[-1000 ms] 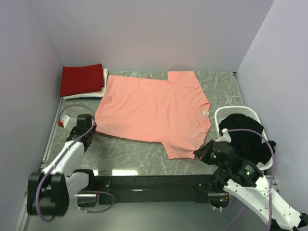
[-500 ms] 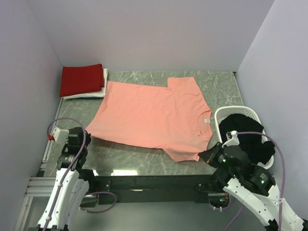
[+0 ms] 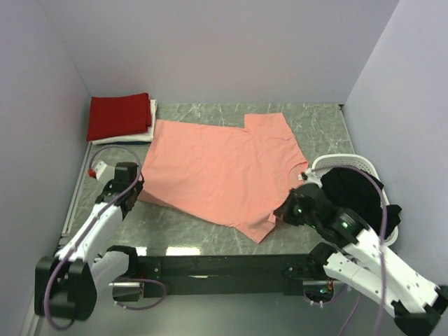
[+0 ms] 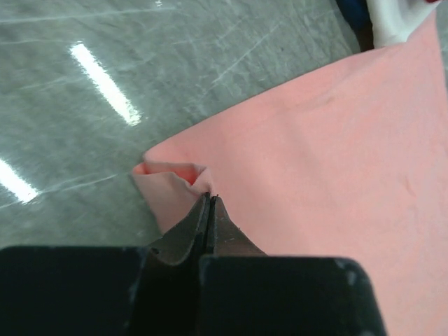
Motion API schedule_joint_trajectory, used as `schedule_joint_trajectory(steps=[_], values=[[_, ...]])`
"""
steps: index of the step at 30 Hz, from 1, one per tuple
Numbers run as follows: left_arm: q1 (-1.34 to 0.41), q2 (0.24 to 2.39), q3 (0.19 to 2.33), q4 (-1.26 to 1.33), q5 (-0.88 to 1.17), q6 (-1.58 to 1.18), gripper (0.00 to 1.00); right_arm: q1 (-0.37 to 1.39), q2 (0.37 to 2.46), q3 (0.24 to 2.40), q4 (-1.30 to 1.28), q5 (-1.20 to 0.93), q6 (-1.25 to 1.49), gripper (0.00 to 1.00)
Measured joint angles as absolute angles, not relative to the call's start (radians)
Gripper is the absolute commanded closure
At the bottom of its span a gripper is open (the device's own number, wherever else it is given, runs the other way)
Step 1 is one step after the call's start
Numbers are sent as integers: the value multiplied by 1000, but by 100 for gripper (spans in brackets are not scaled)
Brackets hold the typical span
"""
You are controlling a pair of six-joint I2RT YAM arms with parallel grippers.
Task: Fold and stack the t-shirts
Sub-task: Fold the tshirt
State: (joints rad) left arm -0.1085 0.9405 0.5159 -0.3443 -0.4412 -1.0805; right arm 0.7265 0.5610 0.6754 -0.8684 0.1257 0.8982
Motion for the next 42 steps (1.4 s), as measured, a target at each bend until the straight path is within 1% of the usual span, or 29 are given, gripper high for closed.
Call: schedule_joint_trajectory(steps=[3, 6, 11, 19, 28, 42], values=[[-118, 1072, 562, -294, -441, -1067, 99, 658, 732, 693, -764, 105, 842, 100], [-120, 1179, 612, -257, -442, -1057, 99, 520, 885, 708, -647, 52, 786, 100], [-120, 1314, 678, -210, -442, -1051, 99, 368, 1045, 761, -553, -30, 714, 100], [-120, 1457, 783, -177, -443, -1049, 99, 212, 1228, 862, -451, -148, 654, 100], [-120, 1521, 862, -168, -459, -1048, 99, 99, 1332, 886, -395, -249, 628, 100], [-114, 1598, 948, -169, -468, -1047, 99, -13, 1346, 886, -343, -325, 624, 100]])
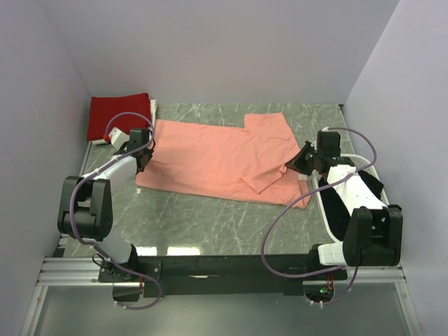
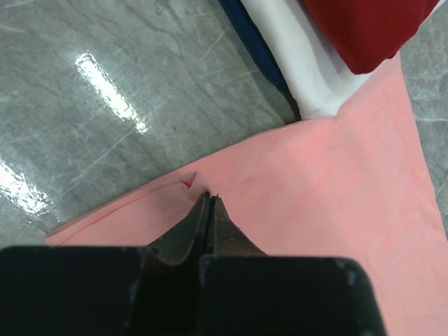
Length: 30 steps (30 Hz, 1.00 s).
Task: Fold and stack the t-shirts
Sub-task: Fold the tshirt
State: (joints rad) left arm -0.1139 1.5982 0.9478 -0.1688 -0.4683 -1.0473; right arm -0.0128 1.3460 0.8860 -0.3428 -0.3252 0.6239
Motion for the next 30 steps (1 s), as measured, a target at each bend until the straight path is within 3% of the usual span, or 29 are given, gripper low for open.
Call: schedule_joint_trajectory(steps=[19, 20, 21, 24, 25, 28, 30], values=[[-92, 1670, 984, -147, -430, -1016, 98, -76, 1365, 873, -284, -343, 638, 100], [-92, 1674, 986, -147, -430, -1014, 97, -78, 1369, 871, -280, -344, 638, 98], [-92, 1678, 989, -144, -428, -1011, 94, -82, 1374, 870, -278, -346, 638, 87], [-85, 1686, 993, -138, -414, -1005, 77, -88, 1404, 870, -269, -349, 641, 54], [-82, 1686, 993, -136, -410, -1003, 63, -89, 1420, 870, -266, -349, 642, 47], [-66, 1685, 993, -121, -396, -987, 37, -91, 1456, 872, -263, -349, 639, 37], [-57, 1676, 986, -107, -389, -982, 33, -85, 1463, 873, -263, -347, 637, 37]])
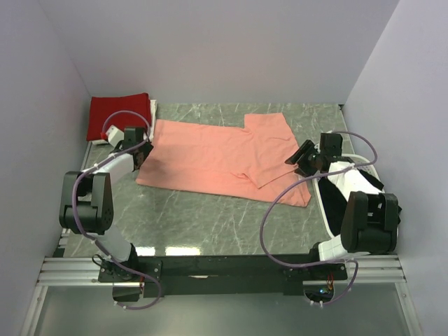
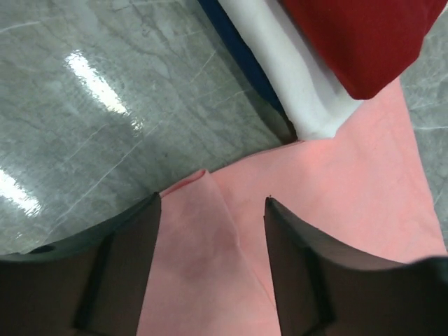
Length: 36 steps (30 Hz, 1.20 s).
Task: Fold and stack the t-shirts
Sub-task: Fold the tshirt
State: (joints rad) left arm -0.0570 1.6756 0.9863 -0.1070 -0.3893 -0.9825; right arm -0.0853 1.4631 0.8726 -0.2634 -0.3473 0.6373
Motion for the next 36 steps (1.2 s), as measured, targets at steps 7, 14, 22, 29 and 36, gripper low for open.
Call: schedule_joint_trajectory(steps=[7, 14, 22, 29, 36], values=[[-56, 1523, 851, -43, -364, -989, 32, 65, 1416, 829, -217, -267, 643, 40], [-76, 1479, 732, 31, -334, -989, 32, 253, 1427, 728, -142, -211, 694, 42], [-77, 1479, 673, 74, -313, -989, 32, 301, 1524, 722, -67, -184, 745, 44], [-77, 1487, 658, 96, -311, -989, 33, 305, 1538, 714, -42, -176, 769, 55], [-77, 1489, 656, 109, -311, -989, 33, 310, 1582, 731, -41, -173, 776, 75]])
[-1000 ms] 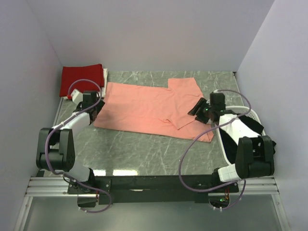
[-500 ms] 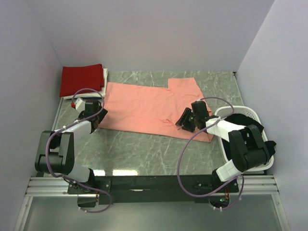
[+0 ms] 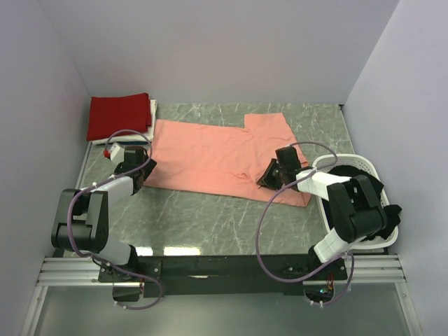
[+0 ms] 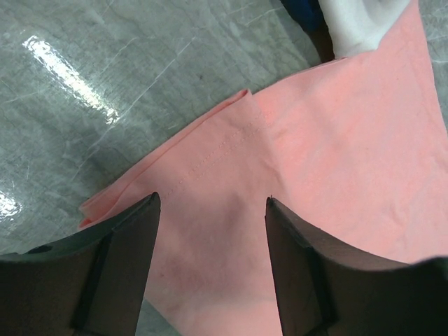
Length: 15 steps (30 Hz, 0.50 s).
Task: Fold and stack the t-shirts
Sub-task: Fold the tshirt
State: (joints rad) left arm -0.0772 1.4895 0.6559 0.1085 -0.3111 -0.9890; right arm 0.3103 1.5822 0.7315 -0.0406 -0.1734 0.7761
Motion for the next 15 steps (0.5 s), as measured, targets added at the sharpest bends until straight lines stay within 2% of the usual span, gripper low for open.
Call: schedule_joint_trajectory(steps=[4, 8, 12, 15], values=[[-77, 1489, 654, 109, -310, -989, 33, 312, 1623, 789, -49, -171, 776, 85], [-77, 1489, 645, 115, -307, -989, 34, 312, 1666, 884, -66, -165, 768, 87], [-77, 1489, 634, 115, -301, -989, 34, 312, 1734, 991, -82, -165, 756, 87], [-77, 1489, 632, 115, -295, -986, 34, 313, 1788, 1061, -101, -165, 741, 81]])
